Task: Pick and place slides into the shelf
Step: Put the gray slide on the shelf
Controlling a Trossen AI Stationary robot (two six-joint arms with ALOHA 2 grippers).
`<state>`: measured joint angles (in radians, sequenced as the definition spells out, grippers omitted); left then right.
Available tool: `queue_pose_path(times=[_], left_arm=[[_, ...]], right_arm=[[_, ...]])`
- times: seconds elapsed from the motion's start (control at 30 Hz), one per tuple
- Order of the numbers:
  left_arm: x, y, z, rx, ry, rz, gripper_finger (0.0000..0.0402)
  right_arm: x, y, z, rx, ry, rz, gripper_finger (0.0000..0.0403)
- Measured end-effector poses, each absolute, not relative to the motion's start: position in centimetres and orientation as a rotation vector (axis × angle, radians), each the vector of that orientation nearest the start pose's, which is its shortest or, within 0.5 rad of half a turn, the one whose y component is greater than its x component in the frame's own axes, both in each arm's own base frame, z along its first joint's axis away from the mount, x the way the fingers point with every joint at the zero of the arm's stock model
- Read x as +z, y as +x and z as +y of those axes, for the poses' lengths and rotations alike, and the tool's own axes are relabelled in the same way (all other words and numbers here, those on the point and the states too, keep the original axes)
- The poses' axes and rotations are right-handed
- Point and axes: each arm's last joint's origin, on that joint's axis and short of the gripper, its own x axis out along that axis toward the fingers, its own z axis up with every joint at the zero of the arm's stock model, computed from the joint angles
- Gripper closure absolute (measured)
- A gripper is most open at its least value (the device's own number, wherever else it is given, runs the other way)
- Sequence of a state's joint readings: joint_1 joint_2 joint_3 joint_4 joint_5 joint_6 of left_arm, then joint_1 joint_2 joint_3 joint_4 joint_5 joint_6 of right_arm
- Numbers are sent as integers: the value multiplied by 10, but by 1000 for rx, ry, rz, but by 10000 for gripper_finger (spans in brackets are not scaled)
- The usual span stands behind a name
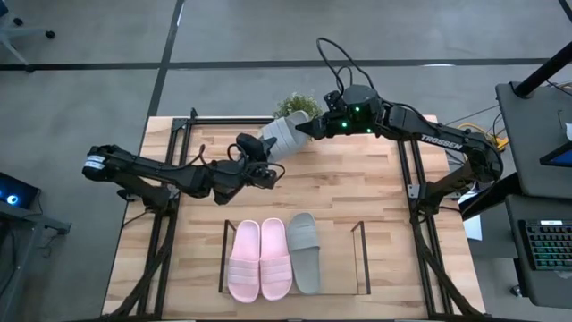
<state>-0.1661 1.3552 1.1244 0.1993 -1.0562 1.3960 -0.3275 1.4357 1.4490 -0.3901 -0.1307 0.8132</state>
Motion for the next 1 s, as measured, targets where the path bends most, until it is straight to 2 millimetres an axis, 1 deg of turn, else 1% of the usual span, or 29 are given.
queue_pose_path(times=[0.1, 0.2, 0.27, 0.4, 0.43, 0.73, 0.83, 1.0], left_arm=[[361, 298, -24, 721, 1314, 641, 402], [361, 298, -24, 720, 1316, 643, 402], [361, 298, -24, 720, 1316, 643, 401], [361, 298, -25, 718, 1317, 641, 401], [361, 298, -25, 719, 1316, 639, 401], [362, 298, -25, 717, 1314, 635, 401], [362, 298, -24, 714, 1312, 629, 388], [365, 296, -24, 710, 1276, 589, 354]], right_arm=[[393, 303, -99, -335, 890, 269, 218], [392, 303, -99, -336, 888, 274, 253], [392, 302, -99, -338, 887, 282, 285], [390, 302, -99, -335, 862, 297, 368], [390, 302, -99, -335, 860, 298, 374], [391, 302, -99, -355, 860, 291, 374], [391, 301, -99, -363, 858, 288, 374], [397, 300, -100, -377, 848, 271, 375]])
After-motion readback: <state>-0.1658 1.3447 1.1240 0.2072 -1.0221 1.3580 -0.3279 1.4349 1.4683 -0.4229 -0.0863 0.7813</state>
